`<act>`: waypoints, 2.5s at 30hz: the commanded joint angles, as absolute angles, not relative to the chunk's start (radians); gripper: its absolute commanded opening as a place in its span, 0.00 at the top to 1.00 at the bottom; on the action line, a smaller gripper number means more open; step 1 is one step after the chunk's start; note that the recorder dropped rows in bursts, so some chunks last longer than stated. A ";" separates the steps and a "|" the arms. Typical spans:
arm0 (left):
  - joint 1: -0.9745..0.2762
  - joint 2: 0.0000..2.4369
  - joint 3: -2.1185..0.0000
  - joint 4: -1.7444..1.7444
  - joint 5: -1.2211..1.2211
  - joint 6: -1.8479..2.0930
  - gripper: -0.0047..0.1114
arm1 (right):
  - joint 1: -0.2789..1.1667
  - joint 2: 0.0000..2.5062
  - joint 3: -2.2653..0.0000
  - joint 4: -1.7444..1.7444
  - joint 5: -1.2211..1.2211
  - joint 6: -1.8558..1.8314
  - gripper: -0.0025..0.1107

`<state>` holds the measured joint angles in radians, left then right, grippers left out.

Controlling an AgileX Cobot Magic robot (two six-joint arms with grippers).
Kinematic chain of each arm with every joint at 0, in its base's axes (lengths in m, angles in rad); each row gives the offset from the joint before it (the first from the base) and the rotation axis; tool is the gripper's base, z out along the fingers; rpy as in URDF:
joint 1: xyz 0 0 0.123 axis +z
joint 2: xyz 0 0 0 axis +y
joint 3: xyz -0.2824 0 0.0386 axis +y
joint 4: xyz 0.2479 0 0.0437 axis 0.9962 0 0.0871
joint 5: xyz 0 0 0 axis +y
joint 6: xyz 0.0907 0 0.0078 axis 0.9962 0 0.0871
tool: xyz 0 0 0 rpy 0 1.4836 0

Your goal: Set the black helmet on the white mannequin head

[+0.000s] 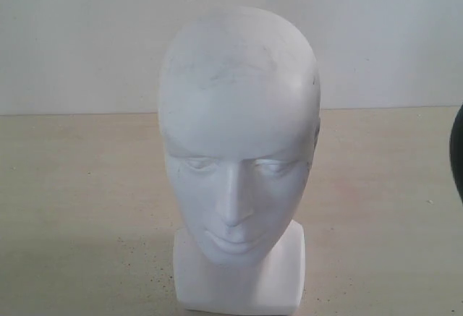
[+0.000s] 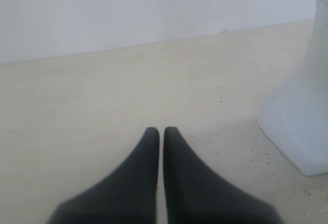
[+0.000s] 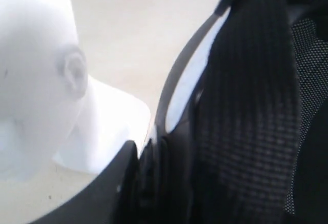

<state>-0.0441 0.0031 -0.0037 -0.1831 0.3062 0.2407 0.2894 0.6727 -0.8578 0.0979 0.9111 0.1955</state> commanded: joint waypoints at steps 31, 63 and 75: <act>-0.047 0.000 0.000 -0.194 0.306 0.240 0.92 | 0.289 0.662 -1.238 0.809 0.026 0.524 0.98; -0.047 0.000 0.000 -0.194 0.306 0.240 0.92 | 0.289 0.755 -1.238 0.998 0.159 0.189 0.98; -0.047 0.000 0.000 -0.194 0.306 0.240 0.92 | 0.289 0.766 -1.238 0.496 0.177 0.754 0.98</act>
